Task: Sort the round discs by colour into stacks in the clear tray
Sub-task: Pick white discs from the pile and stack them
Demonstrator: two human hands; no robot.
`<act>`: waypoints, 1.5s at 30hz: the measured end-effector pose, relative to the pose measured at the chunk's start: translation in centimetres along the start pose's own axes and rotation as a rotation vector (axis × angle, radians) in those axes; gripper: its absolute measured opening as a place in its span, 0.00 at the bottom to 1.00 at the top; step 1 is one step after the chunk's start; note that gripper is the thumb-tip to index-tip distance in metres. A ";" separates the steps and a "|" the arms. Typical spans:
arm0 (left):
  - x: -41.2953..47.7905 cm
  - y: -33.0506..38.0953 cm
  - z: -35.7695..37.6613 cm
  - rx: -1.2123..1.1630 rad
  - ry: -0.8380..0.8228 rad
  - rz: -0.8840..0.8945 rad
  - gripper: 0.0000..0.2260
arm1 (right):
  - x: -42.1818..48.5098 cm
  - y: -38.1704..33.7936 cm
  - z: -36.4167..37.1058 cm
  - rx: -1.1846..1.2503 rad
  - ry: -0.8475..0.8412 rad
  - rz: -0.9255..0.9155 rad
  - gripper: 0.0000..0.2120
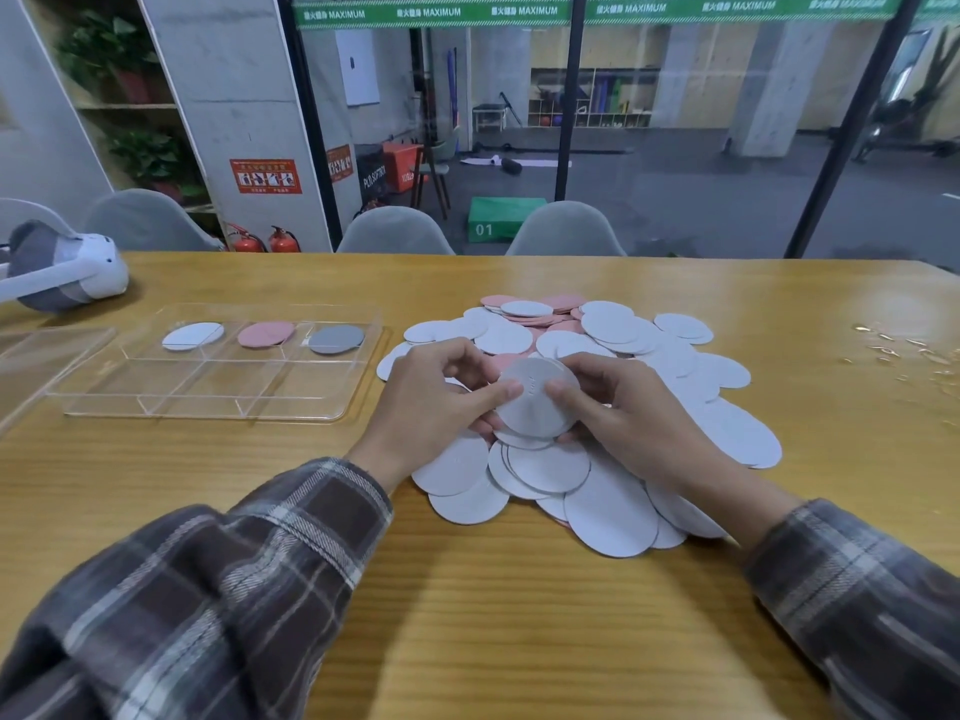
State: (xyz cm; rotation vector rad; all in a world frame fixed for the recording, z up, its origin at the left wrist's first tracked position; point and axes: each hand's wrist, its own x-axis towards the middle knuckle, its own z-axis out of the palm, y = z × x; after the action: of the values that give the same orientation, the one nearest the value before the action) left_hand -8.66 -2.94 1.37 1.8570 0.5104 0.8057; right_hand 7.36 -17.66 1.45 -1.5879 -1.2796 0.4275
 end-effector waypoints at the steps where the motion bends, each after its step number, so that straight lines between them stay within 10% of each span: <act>1: -0.1 0.0 0.1 0.002 0.005 -0.005 0.12 | 0.0 0.0 0.0 -0.025 0.004 -0.008 0.06; 17: -0.5 -0.4 -5.3 0.610 -0.297 0.127 0.14 | -0.2 -0.1 0.2 -0.107 0.010 -0.008 0.06; 31: -0.2 0.6 -5.3 0.323 -0.320 0.039 0.03 | -0.3 -0.3 0.3 -0.046 0.030 -0.009 0.07; 45: -0.7 0.3 0.1 -0.059 0.029 -0.069 0.09 | -0.1 -0.3 0.6 -0.018 -0.045 -0.043 0.07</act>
State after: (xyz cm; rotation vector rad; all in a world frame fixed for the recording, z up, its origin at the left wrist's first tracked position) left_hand -9.07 -3.64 1.40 1.7663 0.5602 0.7946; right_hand 6.74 -17.48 1.43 -1.5705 -1.3527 0.4276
